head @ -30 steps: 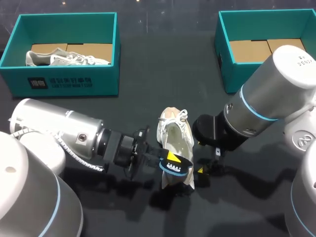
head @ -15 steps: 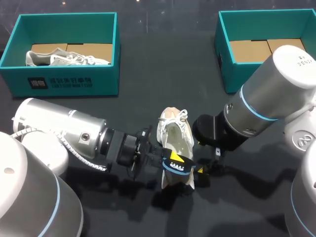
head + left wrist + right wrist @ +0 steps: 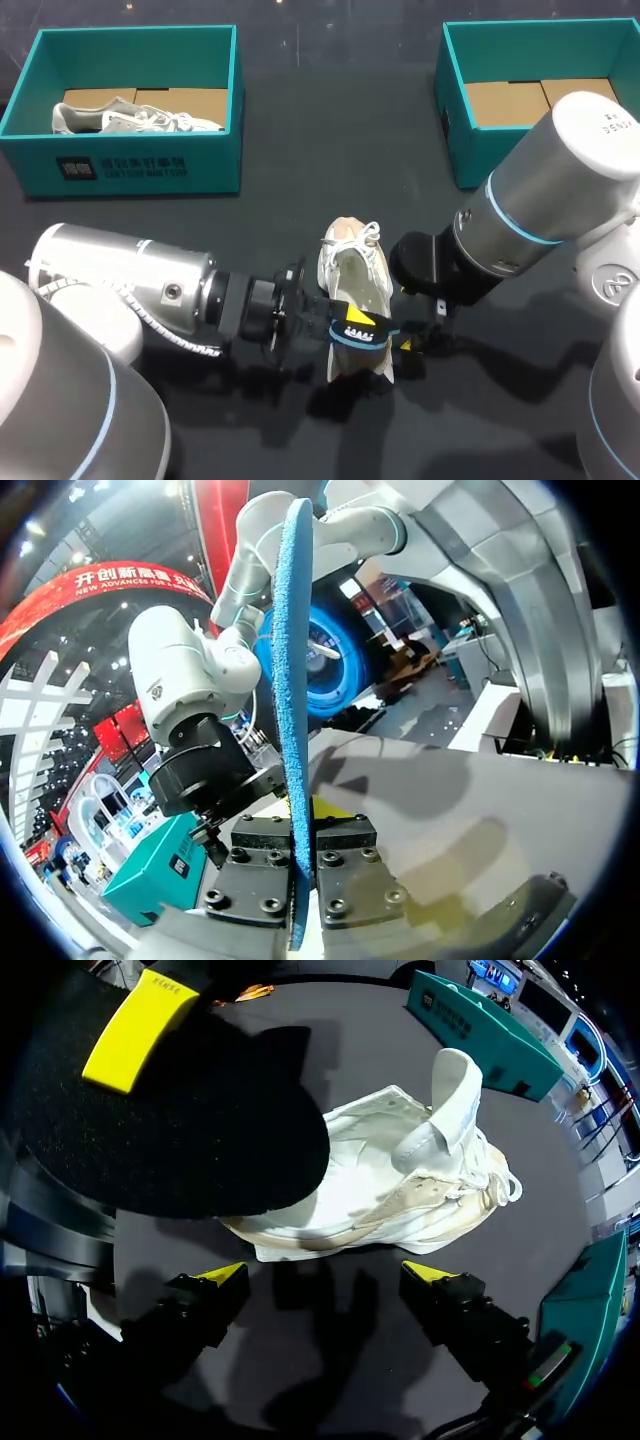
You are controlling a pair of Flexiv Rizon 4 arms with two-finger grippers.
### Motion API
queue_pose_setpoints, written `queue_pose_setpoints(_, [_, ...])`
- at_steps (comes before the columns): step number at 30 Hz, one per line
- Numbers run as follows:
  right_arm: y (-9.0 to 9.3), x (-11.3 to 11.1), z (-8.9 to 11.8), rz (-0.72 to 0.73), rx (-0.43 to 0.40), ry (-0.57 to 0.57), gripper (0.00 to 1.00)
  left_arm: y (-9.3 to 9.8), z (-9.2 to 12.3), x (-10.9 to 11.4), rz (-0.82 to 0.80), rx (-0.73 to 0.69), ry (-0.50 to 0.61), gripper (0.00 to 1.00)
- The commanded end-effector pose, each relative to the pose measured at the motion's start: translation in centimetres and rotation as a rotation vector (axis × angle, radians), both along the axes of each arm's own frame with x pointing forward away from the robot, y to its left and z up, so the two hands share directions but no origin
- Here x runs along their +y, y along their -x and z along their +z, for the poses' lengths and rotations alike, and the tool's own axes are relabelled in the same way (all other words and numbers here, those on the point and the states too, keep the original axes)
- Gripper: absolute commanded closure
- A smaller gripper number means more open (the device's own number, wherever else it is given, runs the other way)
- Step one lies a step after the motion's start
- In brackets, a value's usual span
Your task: Take the shoe out of the shoebox, open the shoe tongue, remove and reinsert the insole, then place the shoe into the shoebox
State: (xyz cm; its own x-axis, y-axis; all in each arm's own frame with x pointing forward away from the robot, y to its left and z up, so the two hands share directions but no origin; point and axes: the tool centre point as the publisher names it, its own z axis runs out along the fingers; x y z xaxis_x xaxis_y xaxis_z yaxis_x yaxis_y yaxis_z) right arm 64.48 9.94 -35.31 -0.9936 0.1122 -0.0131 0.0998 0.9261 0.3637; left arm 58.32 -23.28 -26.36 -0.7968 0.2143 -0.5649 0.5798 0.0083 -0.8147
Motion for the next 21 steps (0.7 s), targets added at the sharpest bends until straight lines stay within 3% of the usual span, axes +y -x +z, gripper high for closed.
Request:
queue_pose_setpoints(1, [0.1,0.0,0.0,-0.001,-0.001,0.001,0.0,0.1,-0.4,-0.5,0.024,0.004,0.018,1.0])
queue_pose_setpoints(21, [0.1,0.0,0.0,-0.001,-0.001,0.001,0.0,-0.8,-0.9,-1.8,0.106,0.065,0.014,1.0])
